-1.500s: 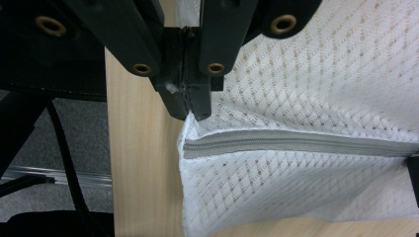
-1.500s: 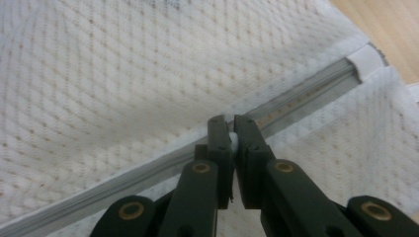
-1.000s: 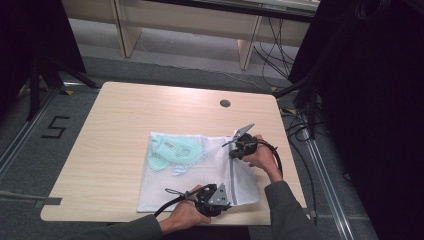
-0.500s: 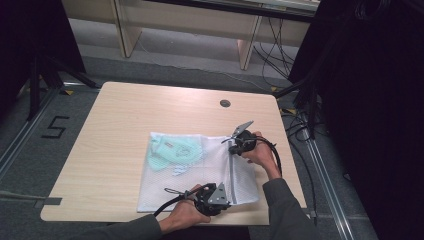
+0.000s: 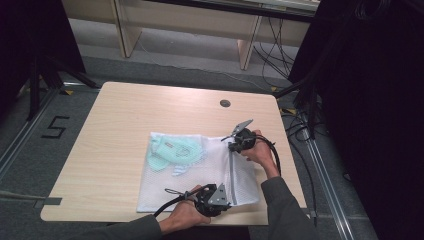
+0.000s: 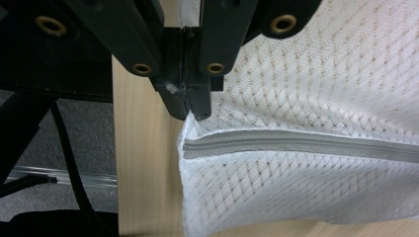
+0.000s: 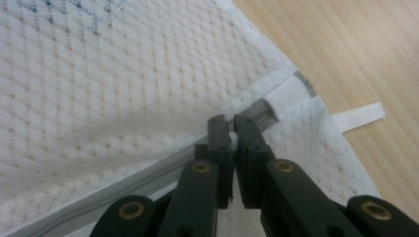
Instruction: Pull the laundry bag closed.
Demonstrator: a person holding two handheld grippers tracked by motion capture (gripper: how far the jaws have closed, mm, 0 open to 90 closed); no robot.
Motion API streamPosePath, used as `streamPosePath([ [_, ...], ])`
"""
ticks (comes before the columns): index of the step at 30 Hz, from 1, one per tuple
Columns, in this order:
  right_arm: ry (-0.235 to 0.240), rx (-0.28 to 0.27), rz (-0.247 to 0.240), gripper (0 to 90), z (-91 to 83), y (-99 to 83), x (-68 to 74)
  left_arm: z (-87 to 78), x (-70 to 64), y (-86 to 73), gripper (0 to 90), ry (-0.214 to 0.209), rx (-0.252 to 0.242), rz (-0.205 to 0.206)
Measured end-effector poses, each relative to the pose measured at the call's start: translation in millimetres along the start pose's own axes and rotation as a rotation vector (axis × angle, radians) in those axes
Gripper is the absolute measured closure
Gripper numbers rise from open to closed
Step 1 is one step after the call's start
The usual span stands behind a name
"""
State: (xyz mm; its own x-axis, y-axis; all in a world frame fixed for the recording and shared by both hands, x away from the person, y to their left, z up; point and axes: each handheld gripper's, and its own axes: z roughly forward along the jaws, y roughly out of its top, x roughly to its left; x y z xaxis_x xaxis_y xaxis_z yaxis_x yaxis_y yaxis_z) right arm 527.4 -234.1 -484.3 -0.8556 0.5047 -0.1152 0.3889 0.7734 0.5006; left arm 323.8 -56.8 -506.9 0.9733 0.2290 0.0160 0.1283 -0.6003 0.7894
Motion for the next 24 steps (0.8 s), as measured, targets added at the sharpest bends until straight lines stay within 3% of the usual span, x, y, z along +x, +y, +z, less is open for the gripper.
streamPosePath([
  [6, -0.003, 0.002, 0.026, 87.1, 0.4, -0.7, -1.9, -0.4, 1.3, 0.7, 89.0, 0.008, -0.007, -0.003],
  [13, -0.022, -0.009, 0.012, 87.1, 2.0, 1.8, -4.6, -0.8, 2.1, 0.9, 89.0, 0.011, -0.007, -0.003],
  [20, -0.054, -0.008, 0.029, 87.1, 3.8, 3.2, -6.6, -2.0, 3.2, 1.4, 89.1, 0.009, -0.001, 0.004],
  [24, -0.059, -0.021, 0.008, 87.1, 5.7, 4.5, -8.7, -2.8, 5.7, 1.5, 89.1, 0.019, -0.012, -0.004],
])
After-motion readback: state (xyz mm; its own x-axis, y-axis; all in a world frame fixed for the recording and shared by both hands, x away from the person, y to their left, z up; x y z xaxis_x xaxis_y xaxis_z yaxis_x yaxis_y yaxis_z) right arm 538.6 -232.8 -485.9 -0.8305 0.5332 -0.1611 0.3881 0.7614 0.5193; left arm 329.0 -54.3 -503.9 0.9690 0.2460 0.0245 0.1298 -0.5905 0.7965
